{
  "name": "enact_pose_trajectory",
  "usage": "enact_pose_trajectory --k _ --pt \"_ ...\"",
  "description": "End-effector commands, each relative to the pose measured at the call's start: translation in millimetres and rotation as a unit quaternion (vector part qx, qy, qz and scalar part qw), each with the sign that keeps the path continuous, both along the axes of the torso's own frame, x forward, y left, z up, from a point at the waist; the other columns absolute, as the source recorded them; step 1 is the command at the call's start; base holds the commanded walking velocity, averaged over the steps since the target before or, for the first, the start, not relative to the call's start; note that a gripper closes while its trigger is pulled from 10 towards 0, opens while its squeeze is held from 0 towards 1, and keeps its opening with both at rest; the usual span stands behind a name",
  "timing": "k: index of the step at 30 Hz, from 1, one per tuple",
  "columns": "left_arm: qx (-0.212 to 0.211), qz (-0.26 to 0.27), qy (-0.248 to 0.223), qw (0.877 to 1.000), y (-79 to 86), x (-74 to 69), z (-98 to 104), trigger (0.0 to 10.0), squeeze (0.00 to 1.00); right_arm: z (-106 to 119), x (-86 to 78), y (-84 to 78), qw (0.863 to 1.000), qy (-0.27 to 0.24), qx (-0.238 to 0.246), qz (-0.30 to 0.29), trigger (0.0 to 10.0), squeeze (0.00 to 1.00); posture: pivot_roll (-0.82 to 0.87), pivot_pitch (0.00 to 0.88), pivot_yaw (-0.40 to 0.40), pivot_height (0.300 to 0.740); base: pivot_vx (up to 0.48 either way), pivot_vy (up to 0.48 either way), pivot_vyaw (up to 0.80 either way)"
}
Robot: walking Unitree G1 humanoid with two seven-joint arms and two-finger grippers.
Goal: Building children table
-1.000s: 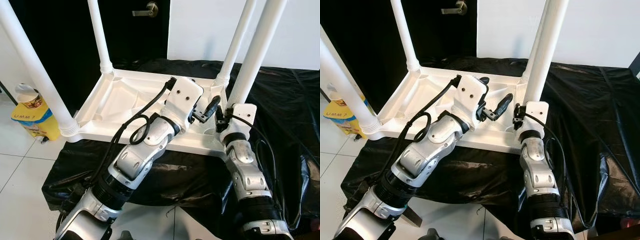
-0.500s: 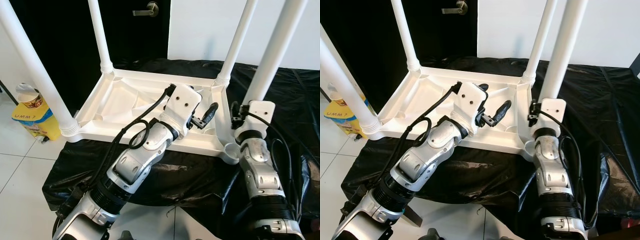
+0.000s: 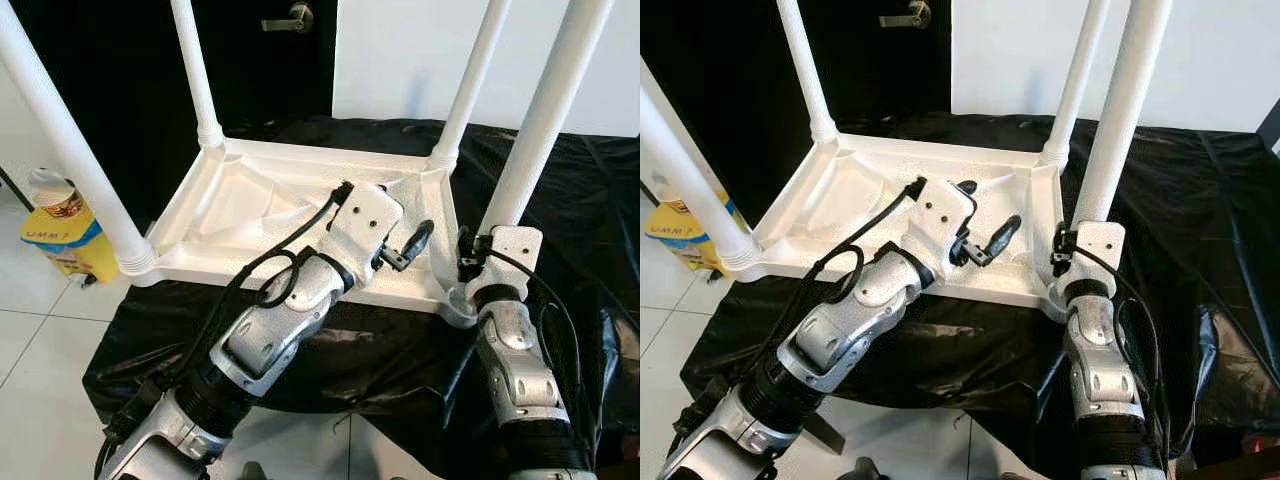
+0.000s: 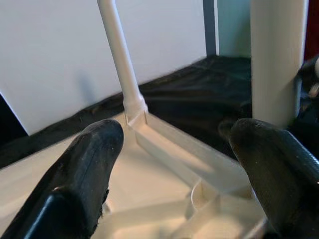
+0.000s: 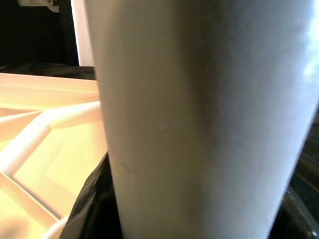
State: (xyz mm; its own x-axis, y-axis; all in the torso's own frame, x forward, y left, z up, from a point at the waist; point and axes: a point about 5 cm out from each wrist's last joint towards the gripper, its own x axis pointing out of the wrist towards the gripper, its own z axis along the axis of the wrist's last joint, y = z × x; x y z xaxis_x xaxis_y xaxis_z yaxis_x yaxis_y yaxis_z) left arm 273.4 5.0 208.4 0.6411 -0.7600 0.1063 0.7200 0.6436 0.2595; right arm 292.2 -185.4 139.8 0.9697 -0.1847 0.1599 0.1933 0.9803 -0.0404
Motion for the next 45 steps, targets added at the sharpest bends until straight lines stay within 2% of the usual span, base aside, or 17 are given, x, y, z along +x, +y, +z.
enact_pose_trajectory --k 1,11,17,19,20,26,29,42,45 --pt "0.052 -0.104 0.019 0.993 -4.7 -8.8 -12.9 10.0 0.00 -5.6 -4.8 -4.9 1.000 0.006 0.001 -0.004 10.0 0.00 -0.03 0.030 -0.016 0.740 0.000 0.000 0.00" --pt "0.066 -0.109 0.041 0.991 -3.3 -10.6 -25.1 10.0 0.00 -26.3 -11.7 -13.0 0.999 0.033 0.009 -0.006 10.0 0.00 -0.04 0.034 -0.006 0.740 0.000 0.000 0.00" --pt "0.076 -0.134 0.067 0.986 -5.7 -16.5 -32.5 10.0 0.00 -33.6 -9.3 -3.2 0.998 0.041 -0.005 0.052 10.0 0.00 -0.04 0.035 0.004 0.740 0.000 0.000 0.00" --pt "0.076 -0.134 0.067 0.986 -5.7 -16.5 -32.5 10.0 0.00 -33.6 -9.3 -3.2 0.998 0.041 -0.005 0.052 10.0 0.00 -0.04 0.035 0.004 0.740 0.000 0.000 0.00" --pt "0.076 -0.135 0.068 0.986 -5.3 -16.1 -32.0 10.0 0.00 -33.2 -11.3 4.1 0.995 0.040 -0.014 0.086 10.0 0.00 -0.04 0.036 0.002 0.740 0.000 0.000 0.00" --pt "0.074 -0.137 0.068 0.985 -4.8 -15.5 -31.2 10.0 0.00 -34.8 -14.9 9.1 0.993 0.037 -0.029 0.107 10.0 0.00 -0.04 0.037 0.003 0.740 0.000 0.000 0.00" --pt "0.074 -0.139 0.069 0.985 -4.7 -15.6 -30.8 10.0 0.00 -39.2 -17.7 13.6 0.989 0.034 -0.055 0.132 10.0 0.00 -0.04 0.039 0.006 0.740 0.000 0.000 0.00" --pt "0.075 -0.142 0.068 0.985 -4.7 -16.9 -29.4 10.0 0.00 -48.1 -21.2 8.9 0.983 0.046 -0.063 0.163 10.0 0.00 -0.04 0.042 0.014 0.740 0.000 0.000 0.00" --pt "0.075 -0.142 0.068 0.985 -4.4 -17.0 -28.8 10.0 0.00 -51.5 -21.7 8.6 0.981 0.049 -0.049 0.181 10.0 0.00 -0.04 0.040 0.016 0.740 0.000 0.000 0.00"
